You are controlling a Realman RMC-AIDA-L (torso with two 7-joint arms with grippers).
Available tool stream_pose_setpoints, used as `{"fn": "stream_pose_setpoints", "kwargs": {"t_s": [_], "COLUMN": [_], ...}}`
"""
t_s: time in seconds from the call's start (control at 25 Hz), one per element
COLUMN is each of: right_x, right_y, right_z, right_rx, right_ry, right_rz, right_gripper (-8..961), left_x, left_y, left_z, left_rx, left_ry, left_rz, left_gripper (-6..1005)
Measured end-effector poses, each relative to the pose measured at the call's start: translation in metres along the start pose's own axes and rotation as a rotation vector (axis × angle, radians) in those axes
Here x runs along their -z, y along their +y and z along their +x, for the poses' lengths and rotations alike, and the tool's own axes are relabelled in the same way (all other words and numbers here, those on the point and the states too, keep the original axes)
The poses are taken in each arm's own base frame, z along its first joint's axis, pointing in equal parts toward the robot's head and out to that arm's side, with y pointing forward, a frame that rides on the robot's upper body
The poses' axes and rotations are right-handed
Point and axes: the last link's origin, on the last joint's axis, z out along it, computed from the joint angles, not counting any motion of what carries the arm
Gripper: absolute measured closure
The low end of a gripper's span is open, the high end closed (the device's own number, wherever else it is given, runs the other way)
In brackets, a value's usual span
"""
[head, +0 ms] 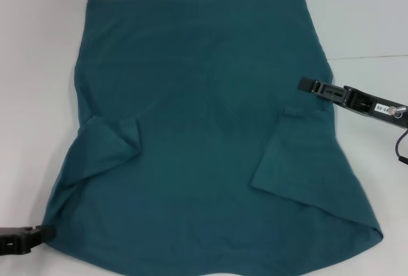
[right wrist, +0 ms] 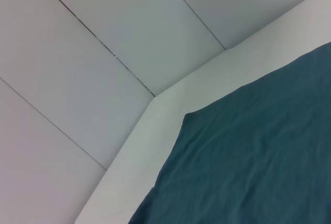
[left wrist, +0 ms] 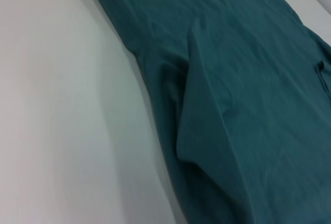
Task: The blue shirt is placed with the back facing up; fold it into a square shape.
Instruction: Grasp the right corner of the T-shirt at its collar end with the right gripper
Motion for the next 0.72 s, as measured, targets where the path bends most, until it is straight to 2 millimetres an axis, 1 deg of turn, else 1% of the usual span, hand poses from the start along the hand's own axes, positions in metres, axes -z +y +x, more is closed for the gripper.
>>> {"fn": "stream_pose_setpoints", "kwargs": {"t_s": [0.04,0.2,0.32,0.44,0.56,0.72], "right_x": [0.001,0.007,0.015,0.029,0.047,0.069], "right_y": [-0.001,-0.005,-0.009,-0.014,-0.019,-0.031], "right_z": [0.000,0.002,0.004,0.007,0.007,0.009], "right_rx": [-0.001,-0.005,-0.027,-0.064,-0.115,-0.181], "right_ry": [0.001,0.028,0.074,0.115,0.147,0.206], "right_rz": [0.003,0.014,0.028,0.030,0.039,0.100], "right_gripper": [12,12,12,13,19,26], "left_x": [0.001,0.005,0.006,0.007,0.009,0.010], "left_y": [-0.001,-0.002,-0.002,-0.001,-0.001,-0.001], "left_z": [0.000,0.002,0.002,0.003,0.004,0.005], "left_rx": [0.003,0.001,0.000,0.000,-0.007,-0.007], "left_ry": [0.002,0.009,0.010,0.013,0.020,0.024], "left_rz": [0.002,0.012,0.011,0.004,0.013,0.016], "left_gripper": [941,938,936,937,937,936]}}
